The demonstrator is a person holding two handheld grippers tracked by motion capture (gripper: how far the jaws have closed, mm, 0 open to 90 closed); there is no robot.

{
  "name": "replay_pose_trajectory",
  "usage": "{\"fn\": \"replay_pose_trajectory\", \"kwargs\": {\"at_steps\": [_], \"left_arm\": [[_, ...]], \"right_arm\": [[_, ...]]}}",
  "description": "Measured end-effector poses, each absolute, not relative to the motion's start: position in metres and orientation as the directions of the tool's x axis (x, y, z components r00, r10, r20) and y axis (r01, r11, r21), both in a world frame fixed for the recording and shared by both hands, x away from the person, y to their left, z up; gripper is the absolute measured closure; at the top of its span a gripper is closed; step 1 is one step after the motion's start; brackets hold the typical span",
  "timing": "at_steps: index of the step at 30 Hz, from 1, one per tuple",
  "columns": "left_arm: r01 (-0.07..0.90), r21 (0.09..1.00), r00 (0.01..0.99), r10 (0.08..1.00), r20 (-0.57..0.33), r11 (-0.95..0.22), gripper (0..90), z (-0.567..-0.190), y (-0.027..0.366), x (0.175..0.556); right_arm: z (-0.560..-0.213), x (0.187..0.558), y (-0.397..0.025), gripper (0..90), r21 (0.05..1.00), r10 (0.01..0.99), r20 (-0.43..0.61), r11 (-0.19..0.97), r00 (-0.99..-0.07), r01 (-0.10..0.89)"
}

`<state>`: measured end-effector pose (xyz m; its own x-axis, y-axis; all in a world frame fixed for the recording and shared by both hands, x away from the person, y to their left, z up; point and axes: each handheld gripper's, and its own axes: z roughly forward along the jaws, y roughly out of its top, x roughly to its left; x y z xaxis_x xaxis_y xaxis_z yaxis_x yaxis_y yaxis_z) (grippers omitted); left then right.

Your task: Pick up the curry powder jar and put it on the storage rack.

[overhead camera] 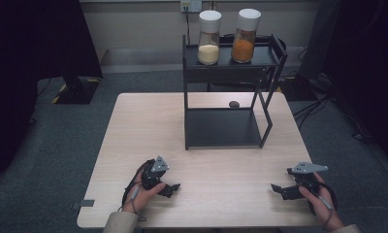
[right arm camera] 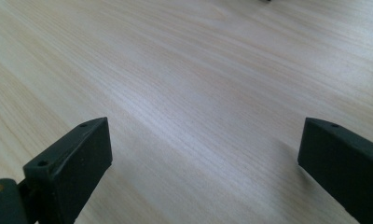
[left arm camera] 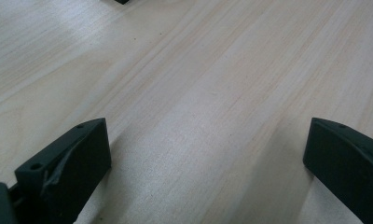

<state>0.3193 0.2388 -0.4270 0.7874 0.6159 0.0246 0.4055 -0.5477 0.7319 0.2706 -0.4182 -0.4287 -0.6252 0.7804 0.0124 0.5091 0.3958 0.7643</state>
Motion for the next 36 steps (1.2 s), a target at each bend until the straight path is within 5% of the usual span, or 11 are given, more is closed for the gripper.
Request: {"fn": "replay_pose_trajectory", "kwargs": {"at_steps": [36], "left_arm": [[0.406,0.732,0.787,0.616,0.024,-0.548,0.0,-0.427,0.239,0.319]], "right_arm": [[-0.43,0.252,-0.433,0.9,0.743,0.779,-0.038,0.441,-0.626,0.504]]}}
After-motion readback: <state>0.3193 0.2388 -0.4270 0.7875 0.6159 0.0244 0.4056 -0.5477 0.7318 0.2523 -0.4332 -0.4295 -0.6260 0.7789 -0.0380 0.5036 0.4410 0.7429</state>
